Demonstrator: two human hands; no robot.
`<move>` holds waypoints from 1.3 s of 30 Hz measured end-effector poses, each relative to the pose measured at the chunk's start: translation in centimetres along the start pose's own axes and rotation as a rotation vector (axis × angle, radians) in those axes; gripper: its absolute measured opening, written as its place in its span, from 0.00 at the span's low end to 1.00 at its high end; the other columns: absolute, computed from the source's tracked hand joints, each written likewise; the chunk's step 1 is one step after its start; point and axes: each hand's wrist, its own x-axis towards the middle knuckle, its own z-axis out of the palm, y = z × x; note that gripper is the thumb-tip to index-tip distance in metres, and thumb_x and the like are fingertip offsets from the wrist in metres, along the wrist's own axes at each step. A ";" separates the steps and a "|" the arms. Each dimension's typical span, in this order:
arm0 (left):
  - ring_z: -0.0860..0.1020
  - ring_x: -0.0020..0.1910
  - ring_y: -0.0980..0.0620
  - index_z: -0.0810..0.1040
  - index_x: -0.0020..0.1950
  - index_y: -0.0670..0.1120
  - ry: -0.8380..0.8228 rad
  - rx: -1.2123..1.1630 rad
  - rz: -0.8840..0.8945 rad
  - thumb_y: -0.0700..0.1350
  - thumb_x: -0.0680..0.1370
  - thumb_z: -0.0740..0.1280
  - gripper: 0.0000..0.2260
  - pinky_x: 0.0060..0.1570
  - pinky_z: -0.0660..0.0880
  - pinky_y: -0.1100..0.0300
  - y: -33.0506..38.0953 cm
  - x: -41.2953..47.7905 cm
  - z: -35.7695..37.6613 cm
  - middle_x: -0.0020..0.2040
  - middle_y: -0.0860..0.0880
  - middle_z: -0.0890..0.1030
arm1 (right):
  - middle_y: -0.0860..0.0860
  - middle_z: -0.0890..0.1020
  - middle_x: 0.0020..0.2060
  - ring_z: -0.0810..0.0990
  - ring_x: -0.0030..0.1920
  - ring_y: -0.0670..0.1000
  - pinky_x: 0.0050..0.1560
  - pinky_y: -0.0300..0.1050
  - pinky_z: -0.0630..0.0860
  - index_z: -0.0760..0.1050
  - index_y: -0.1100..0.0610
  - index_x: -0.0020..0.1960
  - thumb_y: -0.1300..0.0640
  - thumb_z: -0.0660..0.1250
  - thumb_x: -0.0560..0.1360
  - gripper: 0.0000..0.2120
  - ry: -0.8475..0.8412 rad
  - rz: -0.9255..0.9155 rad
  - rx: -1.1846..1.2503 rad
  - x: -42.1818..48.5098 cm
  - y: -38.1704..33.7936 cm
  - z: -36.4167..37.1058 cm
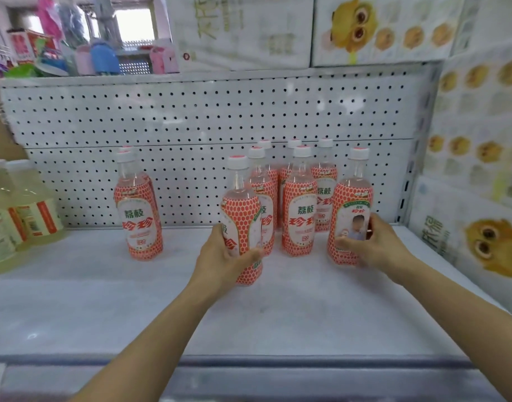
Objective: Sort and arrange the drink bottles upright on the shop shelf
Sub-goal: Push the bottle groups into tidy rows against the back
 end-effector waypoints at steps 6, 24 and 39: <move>0.80 0.58 0.53 0.69 0.66 0.53 0.009 0.022 -0.011 0.52 0.69 0.79 0.30 0.60 0.77 0.50 -0.6 0.9 0.2 0.60 0.56 0.81 | 0.39 0.82 0.47 0.82 0.43 0.40 0.35 0.33 0.75 0.73 0.44 0.54 0.57 0.79 0.68 0.21 -0.011 -0.016 0.008 1.8 0.3 1.1; 0.60 0.77 0.49 0.40 0.80 0.54 0.071 0.254 0.128 0.52 0.71 0.77 0.53 0.75 0.62 0.45 0.6 3.4 4.3 0.78 0.52 0.57 | 0.47 0.79 0.58 0.80 0.53 0.48 0.50 0.46 0.80 0.65 0.52 0.64 0.56 0.81 0.66 0.34 -0.060 -0.003 -0.050 1.5 0.7 1.8; 0.69 0.71 0.44 0.40 0.81 0.51 0.059 0.107 0.084 0.45 0.74 0.75 0.49 0.66 0.73 0.44 -1.0 7.9 7.5 0.75 0.45 0.61 | 0.42 0.79 0.54 0.80 0.49 0.41 0.43 0.37 0.79 0.63 0.50 0.61 0.49 0.79 0.68 0.31 -0.004 -0.034 -0.075 2.9 0.7 3.9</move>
